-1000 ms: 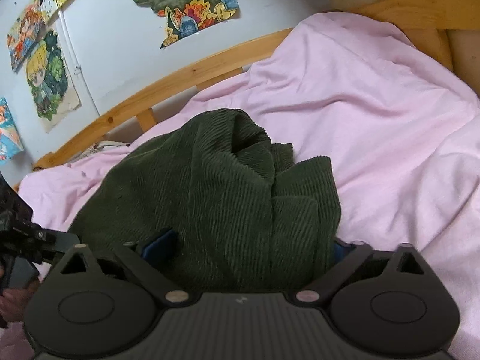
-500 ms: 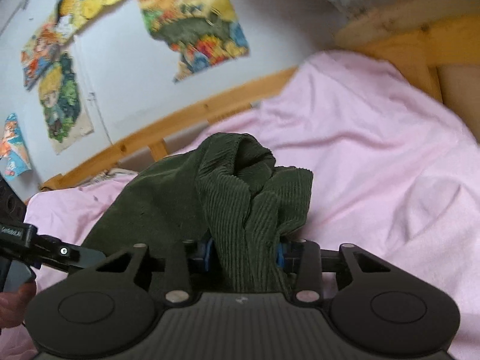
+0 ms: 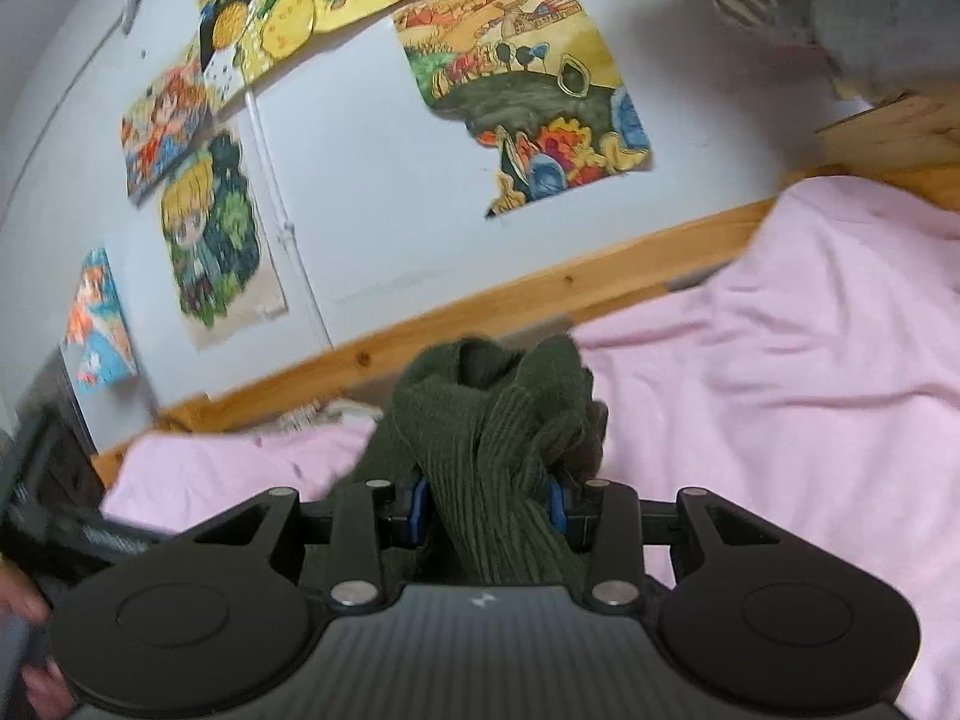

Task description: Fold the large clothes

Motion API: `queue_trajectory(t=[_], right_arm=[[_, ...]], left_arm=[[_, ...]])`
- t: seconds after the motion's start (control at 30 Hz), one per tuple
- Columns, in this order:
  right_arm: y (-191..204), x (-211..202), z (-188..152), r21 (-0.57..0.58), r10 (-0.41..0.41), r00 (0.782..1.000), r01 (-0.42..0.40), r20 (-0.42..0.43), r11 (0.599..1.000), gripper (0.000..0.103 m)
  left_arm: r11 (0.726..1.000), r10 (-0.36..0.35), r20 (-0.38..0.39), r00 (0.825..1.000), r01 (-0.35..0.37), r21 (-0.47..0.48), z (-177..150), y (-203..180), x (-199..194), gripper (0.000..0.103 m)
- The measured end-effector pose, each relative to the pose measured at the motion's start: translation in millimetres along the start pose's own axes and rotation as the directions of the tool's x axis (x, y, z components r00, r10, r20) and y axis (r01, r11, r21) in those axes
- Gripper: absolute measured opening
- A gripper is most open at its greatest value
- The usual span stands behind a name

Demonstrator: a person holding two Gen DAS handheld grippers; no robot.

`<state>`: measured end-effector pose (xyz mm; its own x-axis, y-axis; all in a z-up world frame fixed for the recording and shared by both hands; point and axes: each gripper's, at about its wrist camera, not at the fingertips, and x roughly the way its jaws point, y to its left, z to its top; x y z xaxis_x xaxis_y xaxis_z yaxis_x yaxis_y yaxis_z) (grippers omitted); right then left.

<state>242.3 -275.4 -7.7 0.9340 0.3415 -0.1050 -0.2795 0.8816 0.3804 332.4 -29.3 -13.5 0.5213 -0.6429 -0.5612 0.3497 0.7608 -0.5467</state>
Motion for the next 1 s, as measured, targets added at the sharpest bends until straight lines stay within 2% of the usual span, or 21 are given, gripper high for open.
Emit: queue_trajectory(t=[0.1, 0.17, 0.27, 0.3, 0.37, 0.43, 0.47, 0.5, 0.57, 0.6, 0.63, 0.73, 0.83, 0.93, 1.0], right_arm=[[-14, 17, 5, 0.052, -0.010, 1.000, 0.010, 0.009, 0.999, 0.039], [-30, 17, 1, 0.077, -0.034, 0.999, 0.034, -0.006, 0.996, 0.039], [-61, 8, -17, 0.131, -0.055, 0.997, 0.062, -0.056, 0.989, 0.042], [-70, 5, -23, 0.157, -0.054, 0.996, 0.064, -0.067, 0.986, 0.047], [-82, 2, -29, 0.194, -0.054, 0.995, 0.070, -0.088, 0.978, 0.058], [-89, 6, -31, 0.198, -0.052, 0.990, 0.077, -0.131, 0.977, 0.077], [-91, 11, -32, 0.200, -0.052, 0.986, 0.084, -0.160, 0.976, 0.083], [-93, 15, -34, 0.206, -0.053, 0.982, 0.091, -0.183, 0.974, 0.087], [-99, 22, -43, 0.237, -0.041, 0.977, 0.092, -0.210, 0.967, 0.086], [-100, 23, -47, 0.259, -0.030, 0.976, 0.086, -0.214, 0.962, 0.082], [-102, 24, -50, 0.286, -0.008, 0.979, 0.068, -0.205, 0.956, 0.070], [-98, 18, -49, 0.315, 0.014, 0.987, 0.038, -0.161, 0.948, 0.046], [-83, 8, -39, 0.298, 0.045, 0.995, -0.016, -0.091, 0.955, 0.043], [-59, 2, -24, 0.229, 0.079, 0.997, -0.074, -0.014, 0.971, 0.043], [-49, 1, -20, 0.232, 0.089, 0.995, -0.097, 0.047, 0.968, 0.043]], left_arm=[[0.997, 0.013, 0.030, 0.999, -0.010, -0.083, 12, 26, 1, 0.076], [0.995, 0.019, 0.038, 0.999, -0.015, -0.103, 21, 29, 5, 0.076], [0.999, 0.028, 0.010, 1.000, -0.028, -0.015, 25, 15, 15, 0.076], [0.999, 0.033, -0.004, 0.999, -0.033, 0.025, 23, 10, 17, 0.076], [0.996, 0.029, -0.004, 1.000, -0.028, 0.081, 14, 7, 23, 0.088], [0.999, 0.002, -0.023, 1.000, -0.001, 0.047, 6, 17, 30, 0.097], [1.000, -0.008, -0.030, 1.000, 0.009, 0.009, 3, 22, 36, 0.102], [0.999, -0.025, -0.030, 0.999, 0.024, -0.040, 2, 30, 41, 0.103], [0.988, -0.083, -0.042, 0.996, 0.076, -0.136, 0, 45, 56, 0.103], [0.981, -0.100, -0.044, 0.994, 0.092, -0.171, 1, 50, 60, 0.103], [0.982, -0.100, -0.044, 0.994, 0.091, -0.168, 0, 50, 63, 0.103], [0.987, -0.078, -0.049, 0.996, 0.070, -0.143, 2, 45, 64, 0.102], [0.997, -0.023, -0.019, 1.000, 0.021, -0.077, 7, 24, 56, 0.092], [1.000, 0.015, -0.006, 1.000, -0.015, -0.020, 18, 6, 40, 0.088], [0.997, 0.044, 0.031, 0.999, -0.046, 0.056, 34, -11, 26, 0.084]])
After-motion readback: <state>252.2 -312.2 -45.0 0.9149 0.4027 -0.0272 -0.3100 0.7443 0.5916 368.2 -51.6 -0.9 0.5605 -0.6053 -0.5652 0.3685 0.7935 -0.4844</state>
